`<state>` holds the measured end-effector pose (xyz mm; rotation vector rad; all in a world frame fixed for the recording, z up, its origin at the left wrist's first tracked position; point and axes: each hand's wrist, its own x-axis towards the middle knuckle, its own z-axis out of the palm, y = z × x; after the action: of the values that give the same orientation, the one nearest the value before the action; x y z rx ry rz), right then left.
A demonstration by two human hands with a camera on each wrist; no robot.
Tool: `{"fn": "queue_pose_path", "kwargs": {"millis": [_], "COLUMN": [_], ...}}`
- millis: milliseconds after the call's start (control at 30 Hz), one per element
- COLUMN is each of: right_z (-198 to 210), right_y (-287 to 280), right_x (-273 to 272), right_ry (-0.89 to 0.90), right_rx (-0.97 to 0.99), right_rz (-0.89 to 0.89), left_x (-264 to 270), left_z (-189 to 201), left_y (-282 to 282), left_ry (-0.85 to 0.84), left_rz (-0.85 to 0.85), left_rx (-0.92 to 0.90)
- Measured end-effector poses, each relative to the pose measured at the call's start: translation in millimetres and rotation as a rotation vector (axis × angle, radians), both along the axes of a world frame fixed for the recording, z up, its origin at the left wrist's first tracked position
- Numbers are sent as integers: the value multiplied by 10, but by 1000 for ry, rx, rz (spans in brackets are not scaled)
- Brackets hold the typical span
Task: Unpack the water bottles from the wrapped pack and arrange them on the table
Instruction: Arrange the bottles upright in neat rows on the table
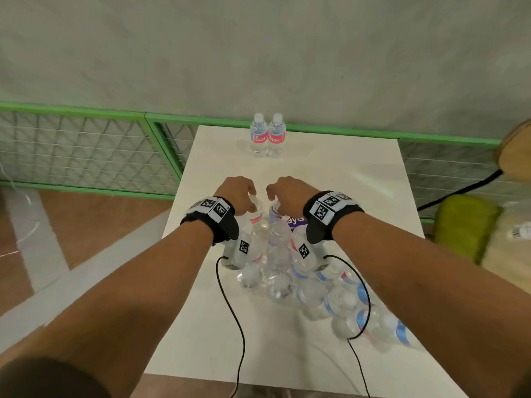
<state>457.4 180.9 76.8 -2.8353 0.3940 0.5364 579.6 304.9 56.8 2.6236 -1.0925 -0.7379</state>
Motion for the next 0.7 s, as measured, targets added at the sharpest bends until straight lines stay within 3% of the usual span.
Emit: {"fn": "queue_pose_path", "kwargs": {"millis": [267, 433, 700], "right_z": [-65, -41, 212], "right_y": [-46, -195, -1067], "right_x": [44, 85, 266], "right_ry": [31, -34, -171], "right_rx": [-13, 51, 59], "right_rz": [51, -11, -175], "left_x": [44, 103, 461], "left_z": [-13, 1, 280], "left_y": [-64, -217, -1064], "left_ry": [-52, -95, -132], "left_rz": [-106, -191, -301], "left_rx": [-16, -11, -120]}}
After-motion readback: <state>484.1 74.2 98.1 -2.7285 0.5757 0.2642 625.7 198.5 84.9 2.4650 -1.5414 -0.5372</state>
